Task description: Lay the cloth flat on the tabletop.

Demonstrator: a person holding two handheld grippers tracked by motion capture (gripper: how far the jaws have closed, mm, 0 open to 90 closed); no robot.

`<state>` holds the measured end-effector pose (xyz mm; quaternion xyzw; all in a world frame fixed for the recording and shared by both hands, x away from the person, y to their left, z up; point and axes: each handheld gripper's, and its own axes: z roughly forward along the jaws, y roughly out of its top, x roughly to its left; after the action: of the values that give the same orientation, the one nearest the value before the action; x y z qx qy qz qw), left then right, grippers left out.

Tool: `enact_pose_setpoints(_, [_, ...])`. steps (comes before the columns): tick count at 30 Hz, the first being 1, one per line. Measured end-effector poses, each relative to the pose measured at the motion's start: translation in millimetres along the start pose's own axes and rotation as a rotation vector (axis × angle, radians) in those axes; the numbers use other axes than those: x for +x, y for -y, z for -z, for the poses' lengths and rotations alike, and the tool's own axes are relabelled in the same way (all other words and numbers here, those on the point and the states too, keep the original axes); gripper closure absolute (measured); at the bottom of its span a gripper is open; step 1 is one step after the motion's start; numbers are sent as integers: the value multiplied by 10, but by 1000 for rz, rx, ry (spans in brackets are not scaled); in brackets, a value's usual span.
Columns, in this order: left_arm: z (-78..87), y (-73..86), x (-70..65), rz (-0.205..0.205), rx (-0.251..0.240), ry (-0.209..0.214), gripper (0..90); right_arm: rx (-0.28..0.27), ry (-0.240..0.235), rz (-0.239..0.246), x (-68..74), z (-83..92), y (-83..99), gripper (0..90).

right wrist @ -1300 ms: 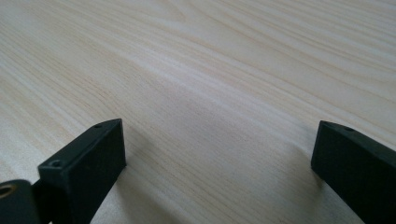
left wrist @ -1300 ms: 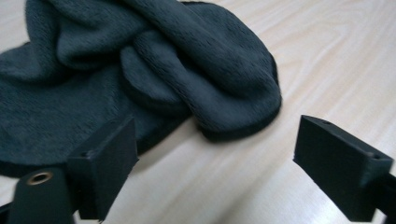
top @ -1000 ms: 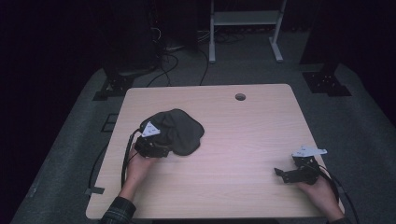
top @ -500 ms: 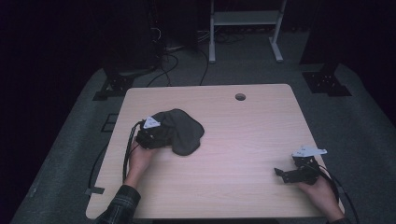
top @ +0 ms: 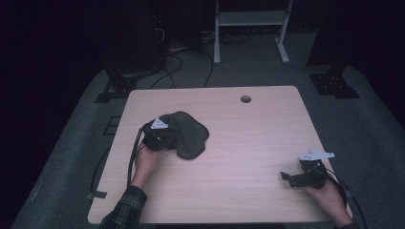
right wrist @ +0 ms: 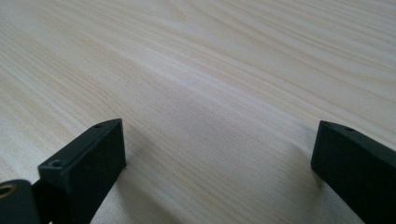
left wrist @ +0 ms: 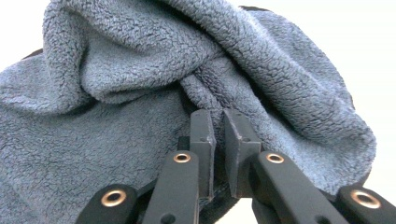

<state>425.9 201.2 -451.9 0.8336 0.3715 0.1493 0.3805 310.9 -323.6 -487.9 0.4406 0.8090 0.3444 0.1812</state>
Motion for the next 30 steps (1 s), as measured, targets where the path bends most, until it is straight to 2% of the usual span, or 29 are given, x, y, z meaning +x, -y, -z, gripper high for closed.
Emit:
enact_pose_setpoints(4, [51, -43, -74, -25, -10, 33, 835, 0, 0, 0, 0, 0, 0, 21])
enact_pose_setpoints(10, [155, -175, -277, -84, -43, 86, 836, 1, 0, 2, -2, 2, 1, 21])
enact_pose_setpoints(18, [239, -344, -547, -118, -103, 185, 837, 2, -1, 2, -1, 3, 2, 21])
enact_pose_setpoints(24, [264, -484, -806, -145, -149, 276, 836, 2, -1, 2, -1, 3, 2, 21])
enact_pose_setpoints(26, [258, -531, -906, -172, -148, 291, 836, 2, 0, 2, -1, 3, 2, 21])
enact_pose_setpoints(30, [215, -599, -1081, -191, -152, 326, 836, 2, 0, 1, -1, 3, 2, 21])
